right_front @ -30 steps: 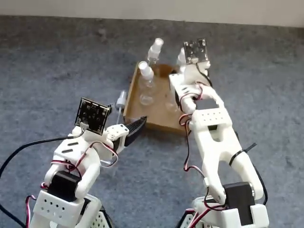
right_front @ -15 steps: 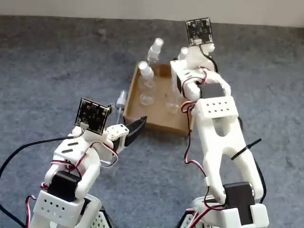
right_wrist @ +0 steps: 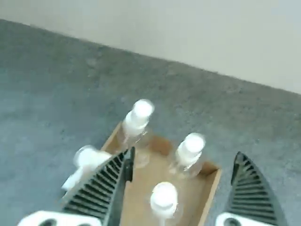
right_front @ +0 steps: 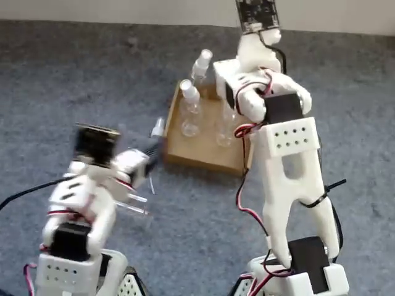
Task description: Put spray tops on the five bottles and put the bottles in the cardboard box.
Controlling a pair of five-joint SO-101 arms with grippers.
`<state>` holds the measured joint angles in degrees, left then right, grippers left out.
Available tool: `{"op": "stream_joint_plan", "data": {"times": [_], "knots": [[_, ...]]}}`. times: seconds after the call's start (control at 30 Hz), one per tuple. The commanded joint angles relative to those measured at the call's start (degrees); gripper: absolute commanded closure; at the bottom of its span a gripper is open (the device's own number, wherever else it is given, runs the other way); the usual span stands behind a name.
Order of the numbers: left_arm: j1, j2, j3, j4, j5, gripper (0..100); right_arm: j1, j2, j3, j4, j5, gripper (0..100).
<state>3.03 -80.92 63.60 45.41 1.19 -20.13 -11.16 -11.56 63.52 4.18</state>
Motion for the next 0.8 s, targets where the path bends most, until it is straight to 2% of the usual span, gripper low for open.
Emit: {"op": "stream_joint_plan", "data": {"times": [0.0,0.1,0.23,0.33,0.43,0.57,0.77], "knots": [[-16.0,0.5,-8.4,5.9,-5.2,72,-6.7,-1.1,-5.9,7.5,0.7,72.8],[-26.0,5.8,-13.0,8.5,-10.5,72,-14.5,-0.6,-3.8,9.8,0.7,72.8],[-38.4,21.4,-20.8,8.5,-17.8,72,-23.6,-0.6,2.2,9.8,0.7,72.8],[-45.1,34.5,-28.8,8.9,-23.7,72,-29.9,-0.5,6.9,9.6,0.9,72.8],[-51.6,46.3,-36.9,8.8,-29.0,72,-36.8,-0.5,12.4,8.7,5.3,72.8],[-58.8,60.0,-46.8,8.5,-35.4,72,-43.6,-0.5,21.8,-1.0,5.9,72.8],[-65.0,74.9,-55.7,8.5,-36.6,72,-46.4,1.0,33.3,-16.0,5.9,72.8]]}}
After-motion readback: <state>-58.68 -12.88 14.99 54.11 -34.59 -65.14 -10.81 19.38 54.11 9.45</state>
